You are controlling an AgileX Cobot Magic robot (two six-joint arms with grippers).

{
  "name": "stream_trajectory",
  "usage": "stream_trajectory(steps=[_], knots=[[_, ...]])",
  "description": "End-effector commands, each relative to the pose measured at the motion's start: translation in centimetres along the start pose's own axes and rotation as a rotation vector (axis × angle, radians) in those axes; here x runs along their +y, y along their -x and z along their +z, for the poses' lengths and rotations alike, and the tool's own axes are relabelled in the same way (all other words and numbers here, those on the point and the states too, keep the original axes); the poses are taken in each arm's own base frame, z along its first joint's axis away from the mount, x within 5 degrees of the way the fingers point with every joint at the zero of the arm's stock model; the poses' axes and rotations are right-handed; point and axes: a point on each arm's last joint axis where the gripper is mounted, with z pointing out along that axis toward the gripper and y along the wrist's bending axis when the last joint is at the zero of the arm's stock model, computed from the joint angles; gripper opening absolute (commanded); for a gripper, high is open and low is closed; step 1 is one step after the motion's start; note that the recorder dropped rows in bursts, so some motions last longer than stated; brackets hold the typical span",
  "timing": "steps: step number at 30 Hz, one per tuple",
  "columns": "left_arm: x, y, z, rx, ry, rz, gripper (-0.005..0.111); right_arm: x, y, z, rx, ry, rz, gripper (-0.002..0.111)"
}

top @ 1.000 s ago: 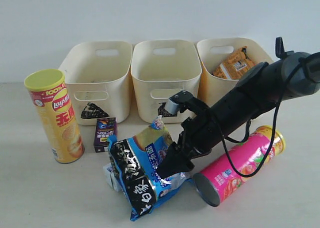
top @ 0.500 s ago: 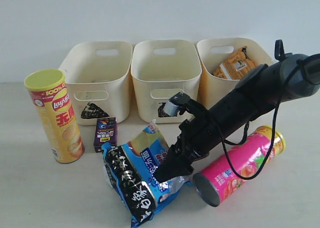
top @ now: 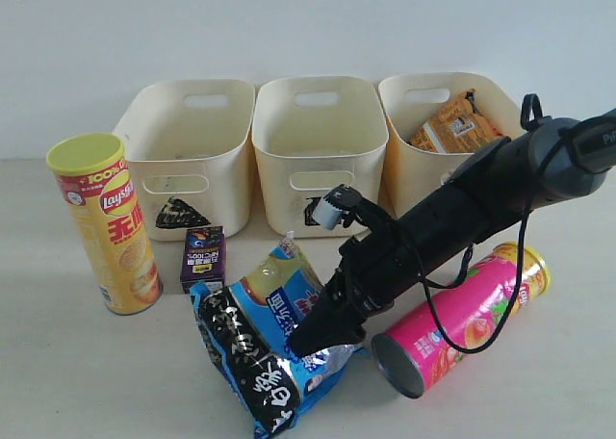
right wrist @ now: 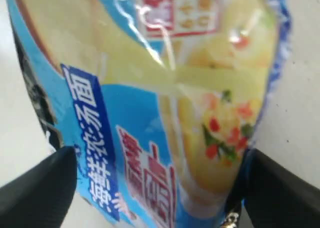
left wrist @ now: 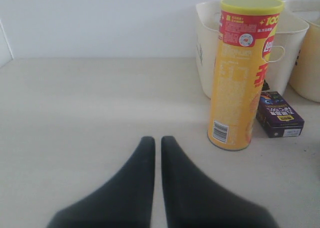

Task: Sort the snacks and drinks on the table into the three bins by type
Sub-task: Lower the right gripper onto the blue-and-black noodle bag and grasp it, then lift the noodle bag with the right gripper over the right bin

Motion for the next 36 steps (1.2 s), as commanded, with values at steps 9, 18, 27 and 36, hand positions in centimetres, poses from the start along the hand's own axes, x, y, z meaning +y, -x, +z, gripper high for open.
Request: stream_trajectory(steps=[9, 18, 27, 36], knots=[[0.0, 0.2, -0.1, -0.014, 0.003, -0.011, 0.004, -0.6, -0.9, 1.1, 0.005, 0.031, 0.009, 0.079], [0.0, 0.2, -0.1, -0.014, 0.003, -0.011, 0.004, -0.9, -1.2, 1.5, 0.003, 0.033, 0.006, 0.057], [0.0, 0.2, -0.1, -0.014, 0.003, -0.011, 0.004, -0.9, -1.2, 1.4, 0.005, 0.029, 0.008, 0.001], [0.0, 0.2, -0.1, -0.014, 0.003, -0.011, 0.004, 2.4, 2.1, -2.4, -0.018, 0.034, -0.093, 0.001]])
